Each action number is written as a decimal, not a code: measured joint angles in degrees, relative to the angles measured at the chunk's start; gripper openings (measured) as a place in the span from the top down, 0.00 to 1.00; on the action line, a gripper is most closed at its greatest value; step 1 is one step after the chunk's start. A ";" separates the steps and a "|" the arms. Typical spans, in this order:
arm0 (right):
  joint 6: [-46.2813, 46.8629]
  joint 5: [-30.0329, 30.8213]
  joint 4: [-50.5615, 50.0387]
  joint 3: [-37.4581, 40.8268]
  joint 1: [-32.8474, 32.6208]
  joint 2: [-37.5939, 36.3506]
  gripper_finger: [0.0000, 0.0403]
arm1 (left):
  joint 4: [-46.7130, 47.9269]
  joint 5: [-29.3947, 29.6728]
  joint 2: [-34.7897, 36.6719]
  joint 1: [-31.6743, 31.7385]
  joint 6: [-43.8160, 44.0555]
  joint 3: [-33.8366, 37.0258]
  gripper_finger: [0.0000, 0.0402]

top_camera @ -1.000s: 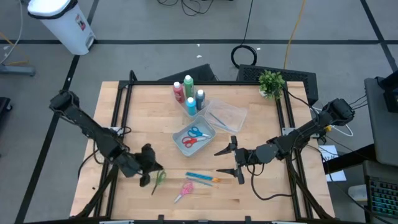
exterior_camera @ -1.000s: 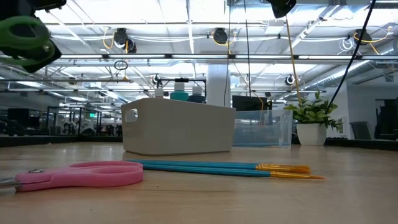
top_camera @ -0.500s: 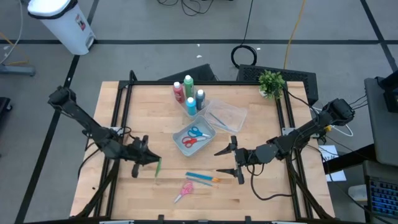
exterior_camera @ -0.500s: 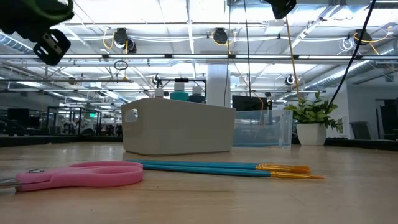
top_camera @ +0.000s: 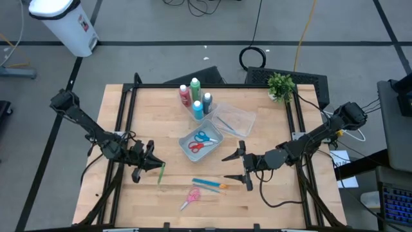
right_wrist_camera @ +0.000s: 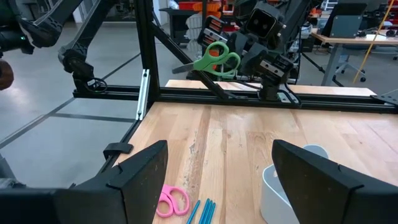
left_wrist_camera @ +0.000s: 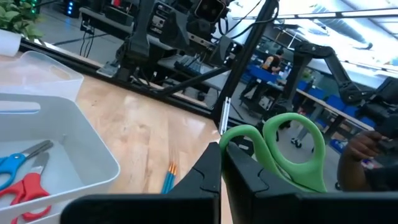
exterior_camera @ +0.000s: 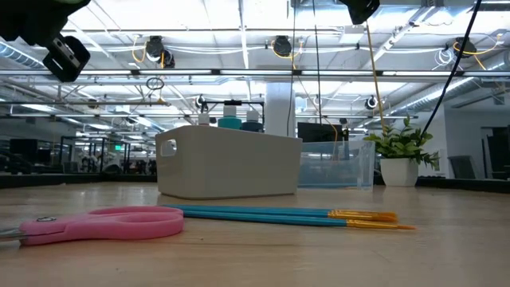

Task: Pick & Place Paint Supplies
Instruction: Put the green scissors into the blue bin

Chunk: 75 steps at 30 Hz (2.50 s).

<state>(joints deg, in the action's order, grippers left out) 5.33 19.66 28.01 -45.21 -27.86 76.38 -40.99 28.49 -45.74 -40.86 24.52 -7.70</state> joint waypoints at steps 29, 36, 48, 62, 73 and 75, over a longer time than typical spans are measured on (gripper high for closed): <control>-0.01 0.02 -0.02 0.00 0.02 0.00 0.31 | -13.24 -13.04 -26.93 -0.04 -7.91 -14.37 0.99; 0.00 0.02 -0.13 0.00 0.01 0.00 0.31 | -13.31 -16.74 -28.20 -0.04 -9.84 -16.13 0.99; -0.01 0.02 -0.02 0.00 0.02 0.00 0.31 | -13.14 0.91 -28.17 0.63 -8.95 -16.15 0.99; 0.00 0.02 -0.04 0.00 0.02 0.00 0.31 | -12.79 26.88 -28.15 2.85 -3.16 -16.16 0.98; -0.01 0.02 -0.04 0.00 0.02 0.00 0.31 | -12.68 46.76 -28.15 2.97 -3.15 -16.17 0.99; -0.01 0.02 -0.04 0.00 0.01 0.00 0.31 | -12.66 48.91 -28.15 2.97 -3.43 -16.17 0.99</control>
<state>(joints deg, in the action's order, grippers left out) 5.32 19.68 27.97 -45.21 -27.84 76.38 -53.65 77.40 -73.89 -37.89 21.09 -23.88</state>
